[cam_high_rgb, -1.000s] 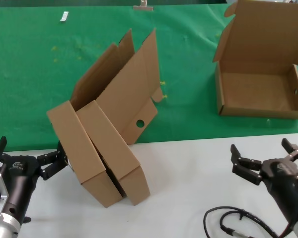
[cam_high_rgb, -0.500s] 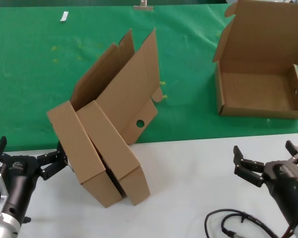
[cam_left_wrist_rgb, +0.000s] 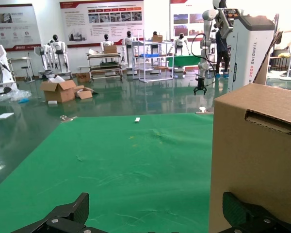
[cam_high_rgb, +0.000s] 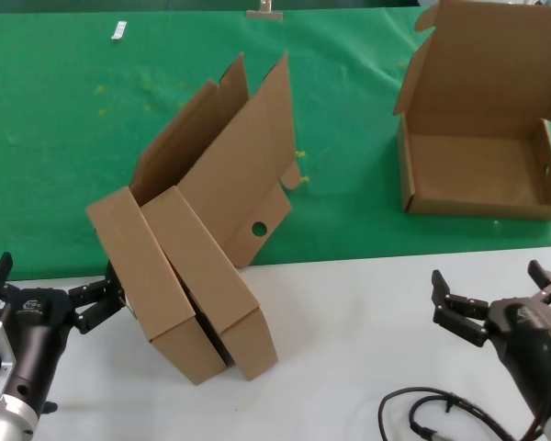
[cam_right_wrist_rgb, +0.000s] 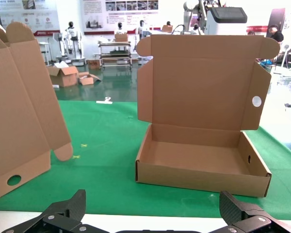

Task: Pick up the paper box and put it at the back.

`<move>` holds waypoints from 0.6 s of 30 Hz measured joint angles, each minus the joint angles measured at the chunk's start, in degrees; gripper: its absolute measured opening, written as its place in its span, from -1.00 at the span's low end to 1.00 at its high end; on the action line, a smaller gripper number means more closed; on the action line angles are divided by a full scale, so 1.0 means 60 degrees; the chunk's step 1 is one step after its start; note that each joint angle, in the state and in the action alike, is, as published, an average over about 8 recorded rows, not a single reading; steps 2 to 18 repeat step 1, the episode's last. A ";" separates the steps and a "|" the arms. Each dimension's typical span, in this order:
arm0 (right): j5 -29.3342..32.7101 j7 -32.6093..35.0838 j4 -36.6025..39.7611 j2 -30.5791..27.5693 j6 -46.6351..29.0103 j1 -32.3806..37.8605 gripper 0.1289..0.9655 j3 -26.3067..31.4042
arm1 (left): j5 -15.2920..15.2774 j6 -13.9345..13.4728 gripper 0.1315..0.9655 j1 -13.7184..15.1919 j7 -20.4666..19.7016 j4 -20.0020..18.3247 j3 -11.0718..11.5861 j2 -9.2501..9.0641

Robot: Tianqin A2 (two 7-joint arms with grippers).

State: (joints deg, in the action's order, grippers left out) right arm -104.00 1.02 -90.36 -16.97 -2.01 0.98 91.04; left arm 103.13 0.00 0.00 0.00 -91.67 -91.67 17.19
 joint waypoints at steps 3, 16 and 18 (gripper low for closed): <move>0.0000 0.0000 0.0000 0.0000 0.0000 0.0000 1.00 0.0000 | 0.0000 0.0000 1.00 0.0000 0.0000 0.0000 0.0000 0.0000; 0.0000 0.0000 0.0000 0.0000 0.0000 0.0000 1.00 0.0000 | 0.0000 0.0000 1.00 0.0000 0.0000 0.0000 0.0000 0.0000; 0.0000 0.0000 0.0000 0.0000 0.0000 0.0000 1.00 0.0000 | 0.0000 0.0000 1.00 0.0000 0.0000 0.0000 0.0000 0.0000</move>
